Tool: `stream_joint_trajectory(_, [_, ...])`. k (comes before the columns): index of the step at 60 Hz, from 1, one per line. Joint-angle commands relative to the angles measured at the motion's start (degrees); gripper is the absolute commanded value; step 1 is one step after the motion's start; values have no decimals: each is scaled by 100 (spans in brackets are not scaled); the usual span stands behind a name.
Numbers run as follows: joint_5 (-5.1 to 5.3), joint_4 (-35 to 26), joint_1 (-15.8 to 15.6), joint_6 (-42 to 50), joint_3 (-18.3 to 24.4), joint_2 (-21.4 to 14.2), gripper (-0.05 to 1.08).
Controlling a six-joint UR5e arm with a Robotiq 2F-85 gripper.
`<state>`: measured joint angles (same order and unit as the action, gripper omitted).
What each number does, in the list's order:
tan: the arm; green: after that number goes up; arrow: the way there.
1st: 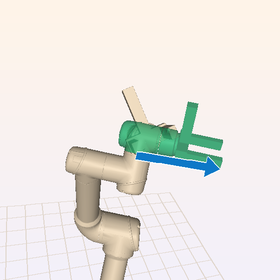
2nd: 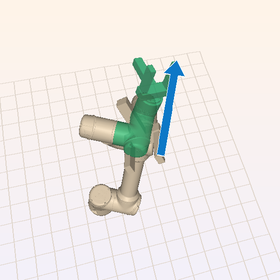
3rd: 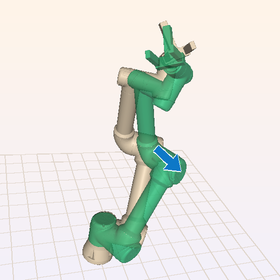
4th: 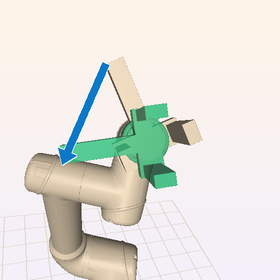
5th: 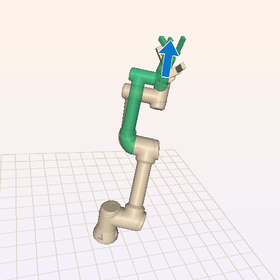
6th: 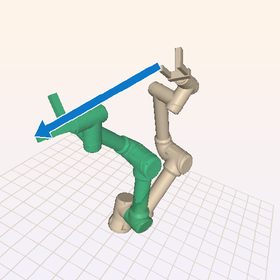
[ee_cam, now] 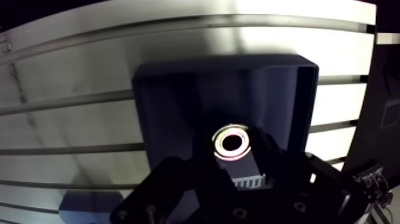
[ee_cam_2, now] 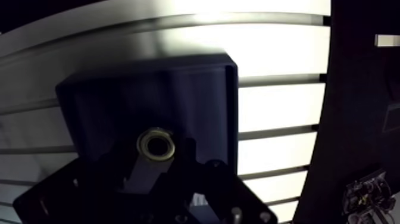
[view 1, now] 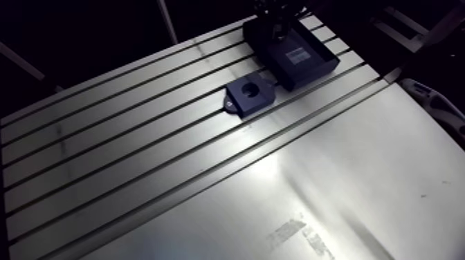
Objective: Pick up the bearing and press it into the housing until flush.
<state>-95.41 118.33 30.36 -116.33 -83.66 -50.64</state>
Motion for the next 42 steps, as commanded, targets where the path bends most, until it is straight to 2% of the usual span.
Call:
stream_joint_trajectory(1, [0,-23,-12,0,-13,-44,59])
stream_joint_trajectory(19, [9,-66,-21,0,-177,-439,61])
stream_joint_trajectory(29, [25,-394,-53,78,-275,-748,62])
stream_joint_trajectory(42, [27,-534,-334,337,-681,-1563,63])
